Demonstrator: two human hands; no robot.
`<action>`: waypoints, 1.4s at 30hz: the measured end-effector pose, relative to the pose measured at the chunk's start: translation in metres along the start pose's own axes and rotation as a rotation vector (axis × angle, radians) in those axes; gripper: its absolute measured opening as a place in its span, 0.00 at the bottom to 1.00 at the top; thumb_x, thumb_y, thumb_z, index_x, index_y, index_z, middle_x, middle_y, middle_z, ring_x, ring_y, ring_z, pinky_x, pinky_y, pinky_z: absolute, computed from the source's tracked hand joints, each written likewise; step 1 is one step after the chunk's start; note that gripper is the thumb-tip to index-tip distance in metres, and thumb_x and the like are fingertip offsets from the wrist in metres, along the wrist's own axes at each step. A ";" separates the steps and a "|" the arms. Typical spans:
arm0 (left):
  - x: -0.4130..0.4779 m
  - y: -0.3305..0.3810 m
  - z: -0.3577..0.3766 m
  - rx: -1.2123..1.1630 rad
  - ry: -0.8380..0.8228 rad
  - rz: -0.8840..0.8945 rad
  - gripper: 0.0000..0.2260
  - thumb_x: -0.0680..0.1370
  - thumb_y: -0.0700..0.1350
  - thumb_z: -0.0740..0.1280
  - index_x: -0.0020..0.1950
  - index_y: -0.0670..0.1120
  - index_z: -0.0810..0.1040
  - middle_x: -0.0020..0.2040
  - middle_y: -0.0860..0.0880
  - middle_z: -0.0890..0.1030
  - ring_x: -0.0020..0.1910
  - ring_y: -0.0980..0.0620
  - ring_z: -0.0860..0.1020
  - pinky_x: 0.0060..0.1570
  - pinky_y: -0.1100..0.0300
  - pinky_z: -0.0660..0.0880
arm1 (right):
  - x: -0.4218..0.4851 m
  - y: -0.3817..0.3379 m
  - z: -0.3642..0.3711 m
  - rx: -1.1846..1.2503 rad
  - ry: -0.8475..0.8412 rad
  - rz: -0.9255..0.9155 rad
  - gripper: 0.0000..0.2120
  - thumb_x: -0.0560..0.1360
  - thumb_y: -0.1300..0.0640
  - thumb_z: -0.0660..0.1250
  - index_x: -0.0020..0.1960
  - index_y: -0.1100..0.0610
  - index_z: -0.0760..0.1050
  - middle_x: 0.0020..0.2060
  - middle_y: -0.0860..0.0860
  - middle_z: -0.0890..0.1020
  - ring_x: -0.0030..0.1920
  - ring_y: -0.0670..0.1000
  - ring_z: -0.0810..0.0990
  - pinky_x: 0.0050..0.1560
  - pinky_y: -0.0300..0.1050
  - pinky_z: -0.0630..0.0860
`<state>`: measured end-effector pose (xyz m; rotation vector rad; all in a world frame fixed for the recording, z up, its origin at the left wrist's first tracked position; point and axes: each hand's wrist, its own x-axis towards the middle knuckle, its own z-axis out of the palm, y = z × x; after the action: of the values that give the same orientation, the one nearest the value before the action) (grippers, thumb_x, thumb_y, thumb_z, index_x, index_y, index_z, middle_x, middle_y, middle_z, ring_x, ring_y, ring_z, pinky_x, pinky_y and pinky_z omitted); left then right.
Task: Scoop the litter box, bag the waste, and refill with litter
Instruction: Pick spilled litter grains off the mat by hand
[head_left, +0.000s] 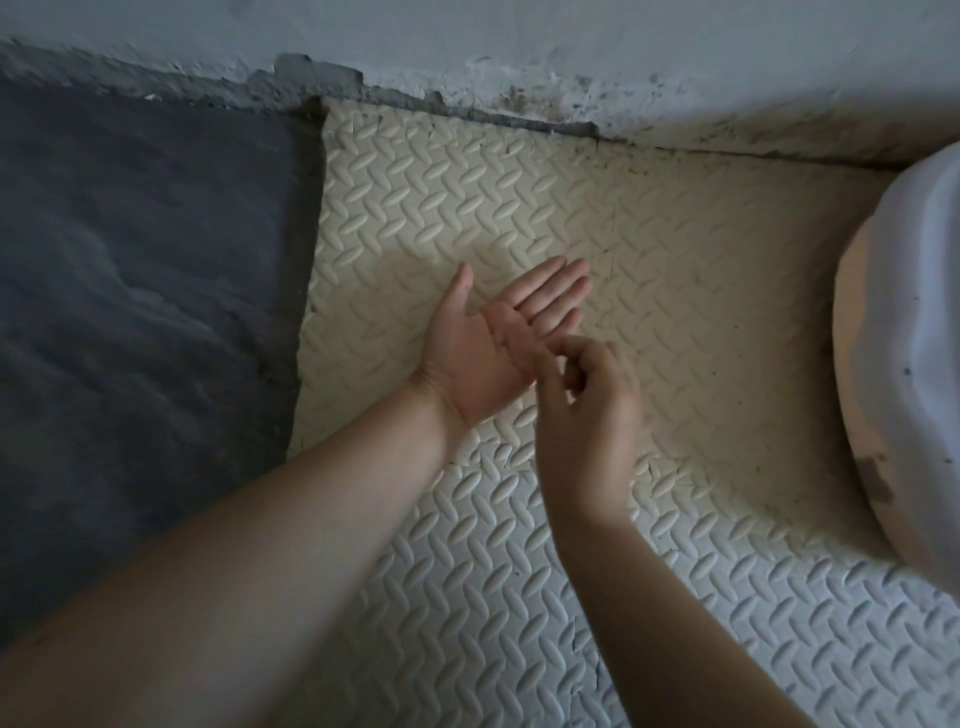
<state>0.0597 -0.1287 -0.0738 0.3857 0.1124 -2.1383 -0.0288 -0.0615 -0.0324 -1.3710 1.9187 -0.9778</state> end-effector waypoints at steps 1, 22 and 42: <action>0.000 -0.003 0.002 0.024 0.004 0.000 0.36 0.79 0.64 0.43 0.71 0.36 0.64 0.72 0.41 0.67 0.72 0.47 0.64 0.69 0.53 0.61 | -0.005 -0.004 0.004 0.010 -0.011 -0.023 0.05 0.76 0.52 0.68 0.46 0.53 0.79 0.36 0.43 0.74 0.39 0.47 0.72 0.45 0.50 0.74; -0.008 0.010 0.001 -0.038 -0.002 0.028 0.35 0.80 0.62 0.43 0.69 0.35 0.69 0.70 0.39 0.71 0.71 0.45 0.66 0.70 0.51 0.63 | -0.005 0.026 -0.022 0.012 0.098 0.158 0.11 0.73 0.54 0.71 0.55 0.47 0.81 0.43 0.43 0.76 0.44 0.43 0.76 0.49 0.39 0.77; -0.010 0.019 -0.015 0.010 -0.059 -0.031 0.36 0.79 0.64 0.43 0.72 0.36 0.64 0.72 0.40 0.68 0.72 0.45 0.65 0.72 0.53 0.61 | 0.010 0.039 0.002 -0.227 0.190 0.147 0.04 0.74 0.50 0.69 0.46 0.48 0.83 0.38 0.41 0.78 0.46 0.46 0.74 0.56 0.53 0.72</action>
<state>0.0839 -0.1275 -0.0838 0.3281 0.0746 -2.1796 -0.0511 -0.0638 -0.0658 -1.2735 2.2965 -0.8660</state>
